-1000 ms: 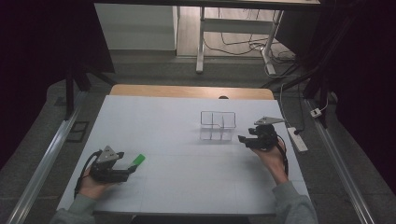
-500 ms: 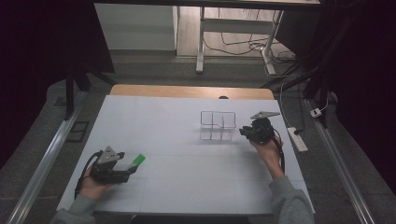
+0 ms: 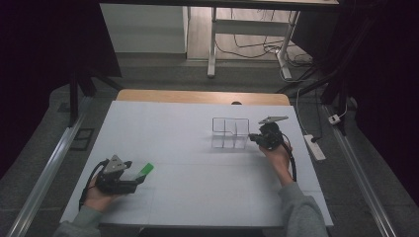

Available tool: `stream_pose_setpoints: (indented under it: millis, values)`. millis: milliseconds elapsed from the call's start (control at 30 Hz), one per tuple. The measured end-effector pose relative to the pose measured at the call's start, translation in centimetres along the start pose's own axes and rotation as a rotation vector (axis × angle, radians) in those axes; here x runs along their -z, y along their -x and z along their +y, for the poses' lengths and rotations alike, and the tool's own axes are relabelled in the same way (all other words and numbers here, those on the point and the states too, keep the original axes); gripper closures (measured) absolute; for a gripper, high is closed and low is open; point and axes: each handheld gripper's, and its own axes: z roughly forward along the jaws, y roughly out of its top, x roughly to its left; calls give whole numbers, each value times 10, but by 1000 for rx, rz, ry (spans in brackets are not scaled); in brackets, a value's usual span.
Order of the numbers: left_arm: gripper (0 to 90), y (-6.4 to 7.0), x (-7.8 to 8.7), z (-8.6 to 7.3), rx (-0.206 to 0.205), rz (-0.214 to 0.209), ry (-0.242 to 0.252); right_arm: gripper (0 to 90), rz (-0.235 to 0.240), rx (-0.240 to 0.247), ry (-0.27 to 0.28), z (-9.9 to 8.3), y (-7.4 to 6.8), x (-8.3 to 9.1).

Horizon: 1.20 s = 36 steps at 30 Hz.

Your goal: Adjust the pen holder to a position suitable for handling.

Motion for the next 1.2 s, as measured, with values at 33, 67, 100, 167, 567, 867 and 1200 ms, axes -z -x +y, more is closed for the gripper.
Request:
stream_pose_setpoints:
  millis: [33, 67, 100, 167, 567, 867, 1200]
  values:
    - [236, 0, 0, 0, 0, -1, 1, 894, -1, 7, -3, 1, -2, -2]
    - [236, 0, 0, 0, 0, -1, 1, 894, -1, 6, 0, 1, -3, -2]
    - [236, 0, 0, 0, -1, -1, 1, 894, -3, 8, 2, 1, -3, -2]
    - [236, 0, 0, 0, 0, -2, 1, 894, -6, 10, 2, 1, -3, -2]
    - [236, 0, -1, 0, -3, -2, -2, 895, -3, 5, -12, 0, -3, -6]
    - [236, 1, -1, 0, -6, -2, -6, 895, -9, -8, -13, 0, -4, -7]
    - [236, 1, -2, 0, -7, -1, -8, 895, -1, -13, -7, 2, -6, -8]
